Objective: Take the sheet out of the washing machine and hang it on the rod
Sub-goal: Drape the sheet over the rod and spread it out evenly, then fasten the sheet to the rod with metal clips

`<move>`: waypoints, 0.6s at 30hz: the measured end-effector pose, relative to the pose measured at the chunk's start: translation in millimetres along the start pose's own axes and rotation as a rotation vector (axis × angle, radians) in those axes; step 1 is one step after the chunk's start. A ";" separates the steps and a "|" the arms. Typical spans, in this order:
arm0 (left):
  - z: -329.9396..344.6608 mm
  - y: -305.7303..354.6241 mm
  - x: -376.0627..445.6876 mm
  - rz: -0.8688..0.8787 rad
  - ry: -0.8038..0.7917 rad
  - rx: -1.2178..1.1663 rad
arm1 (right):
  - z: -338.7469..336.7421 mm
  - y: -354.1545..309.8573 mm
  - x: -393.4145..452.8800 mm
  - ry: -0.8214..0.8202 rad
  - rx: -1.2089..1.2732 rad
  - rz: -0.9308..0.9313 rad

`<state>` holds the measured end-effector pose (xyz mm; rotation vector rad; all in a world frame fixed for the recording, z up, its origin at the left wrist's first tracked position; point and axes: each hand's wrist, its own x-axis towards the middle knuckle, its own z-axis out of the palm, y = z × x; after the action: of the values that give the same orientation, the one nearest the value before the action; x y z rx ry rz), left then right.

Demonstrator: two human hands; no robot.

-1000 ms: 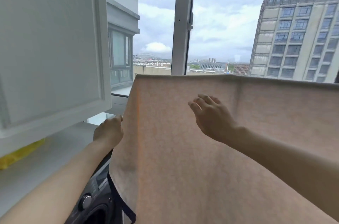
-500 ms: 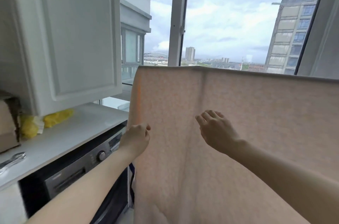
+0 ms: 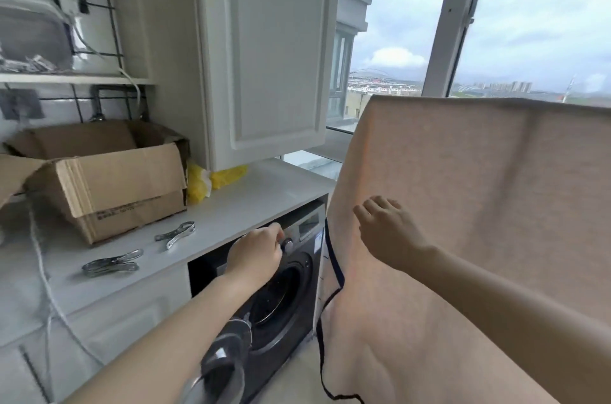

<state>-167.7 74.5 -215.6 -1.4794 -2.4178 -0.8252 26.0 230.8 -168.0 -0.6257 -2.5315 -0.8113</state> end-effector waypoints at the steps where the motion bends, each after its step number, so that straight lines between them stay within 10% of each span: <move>1: -1.5 -18.9 1.6 -0.031 -0.004 0.011 | 7.5 -14.0 14.6 -0.003 0.015 -0.018; 18: -15.2 -295.6 -11.0 -0.324 -0.223 0.278 | 103.9 -234.5 183.1 -0.142 0.295 -0.369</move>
<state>-420.3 -44.8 -313.9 -1.1481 -2.8446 -0.3649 -271.6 176.7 -256.3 -0.1238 -2.8678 -0.5017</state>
